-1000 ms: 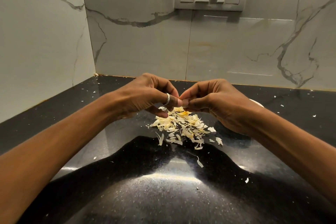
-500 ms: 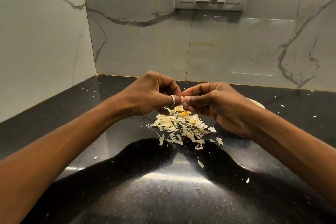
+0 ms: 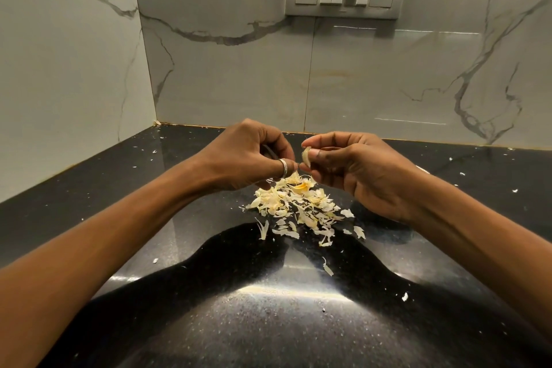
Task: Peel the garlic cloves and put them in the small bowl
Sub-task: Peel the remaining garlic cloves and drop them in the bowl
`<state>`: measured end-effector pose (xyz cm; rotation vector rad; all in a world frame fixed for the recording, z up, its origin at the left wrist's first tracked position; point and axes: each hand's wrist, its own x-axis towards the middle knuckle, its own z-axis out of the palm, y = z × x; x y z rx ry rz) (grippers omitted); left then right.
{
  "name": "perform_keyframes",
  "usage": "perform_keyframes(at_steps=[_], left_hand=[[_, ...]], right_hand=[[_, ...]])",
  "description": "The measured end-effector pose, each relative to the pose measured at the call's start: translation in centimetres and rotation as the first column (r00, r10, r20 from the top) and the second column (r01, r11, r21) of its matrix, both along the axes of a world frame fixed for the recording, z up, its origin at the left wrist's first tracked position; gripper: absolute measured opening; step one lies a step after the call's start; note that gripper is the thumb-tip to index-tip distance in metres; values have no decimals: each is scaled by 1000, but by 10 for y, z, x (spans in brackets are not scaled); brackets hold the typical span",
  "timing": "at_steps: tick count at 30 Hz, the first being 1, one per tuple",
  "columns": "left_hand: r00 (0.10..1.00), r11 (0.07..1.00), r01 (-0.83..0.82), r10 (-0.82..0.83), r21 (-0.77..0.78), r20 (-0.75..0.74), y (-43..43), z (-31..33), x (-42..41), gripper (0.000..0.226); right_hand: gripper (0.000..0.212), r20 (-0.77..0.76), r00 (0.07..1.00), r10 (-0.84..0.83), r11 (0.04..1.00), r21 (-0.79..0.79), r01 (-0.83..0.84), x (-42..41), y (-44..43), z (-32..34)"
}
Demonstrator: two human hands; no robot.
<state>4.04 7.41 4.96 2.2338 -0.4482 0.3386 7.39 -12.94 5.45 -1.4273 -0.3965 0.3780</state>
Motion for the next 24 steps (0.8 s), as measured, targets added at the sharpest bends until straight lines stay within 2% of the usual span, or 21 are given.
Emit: perform_keyframes(at_steps=[4, 8, 16, 19, 24], left_hand=[[1000, 997, -17, 19, -79, 16, -2, -2, -1, 16], [1000, 989, -9, 9, -147, -3, -6, -1, -4, 22], [997, 969, -19, 1, -248, -73, -7, 1, -6, 15], [995, 969, -19, -6, -247, -100, -8, 1, -7, 18], [989, 981, -8, -20, -193, -147, -2, 3, -5, 10]], right_hand=[[18, 82, 997, 10, 997, -75, -4, 1, 2, -3], [18, 120, 993, 2, 997, -80, 7, 1, 2, -3], [17, 106, 994, -12, 998, -53, 18, 1, 2, -1], [16, 95, 995, -10, 999, -50, 15, 2, 3, -1], [18, 96, 995, 2, 997, -74, 5, 1, 3, -2]])
